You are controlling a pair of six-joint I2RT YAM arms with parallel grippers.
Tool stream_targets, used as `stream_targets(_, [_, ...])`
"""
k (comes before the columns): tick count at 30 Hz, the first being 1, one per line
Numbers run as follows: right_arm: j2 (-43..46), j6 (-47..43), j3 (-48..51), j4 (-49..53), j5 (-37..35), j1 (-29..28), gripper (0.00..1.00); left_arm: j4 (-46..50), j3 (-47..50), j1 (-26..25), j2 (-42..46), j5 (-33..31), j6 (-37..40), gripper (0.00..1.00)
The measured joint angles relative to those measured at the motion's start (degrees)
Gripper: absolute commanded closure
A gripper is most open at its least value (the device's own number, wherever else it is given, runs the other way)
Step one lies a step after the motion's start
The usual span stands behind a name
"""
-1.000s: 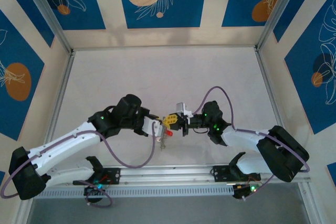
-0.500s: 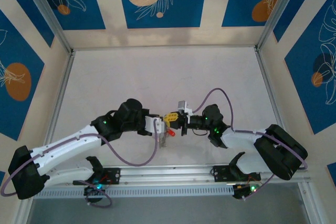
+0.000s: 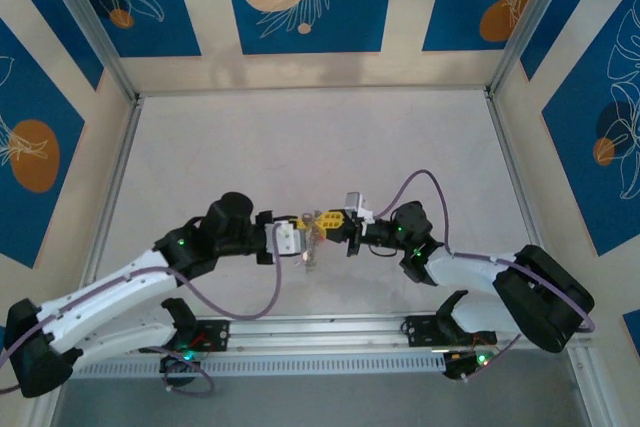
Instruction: Put the keys on the keyring
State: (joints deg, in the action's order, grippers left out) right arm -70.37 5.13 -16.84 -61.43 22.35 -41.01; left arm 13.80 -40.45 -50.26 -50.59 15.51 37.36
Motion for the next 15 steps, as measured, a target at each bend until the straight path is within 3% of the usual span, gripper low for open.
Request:
stream_targets(7, [2.1,-4.2,0.0,4.2,1.9,0.0,1.00,2.6,-1.1,3.4,4.7,3.8,-0.5,0.64])
stream_targets(15, [2.3,-7.4,0.0,5.8,6.1,0.0,1.00,3.9,-4.9,5.2,-3.9,11.1,-3.6,0.72])
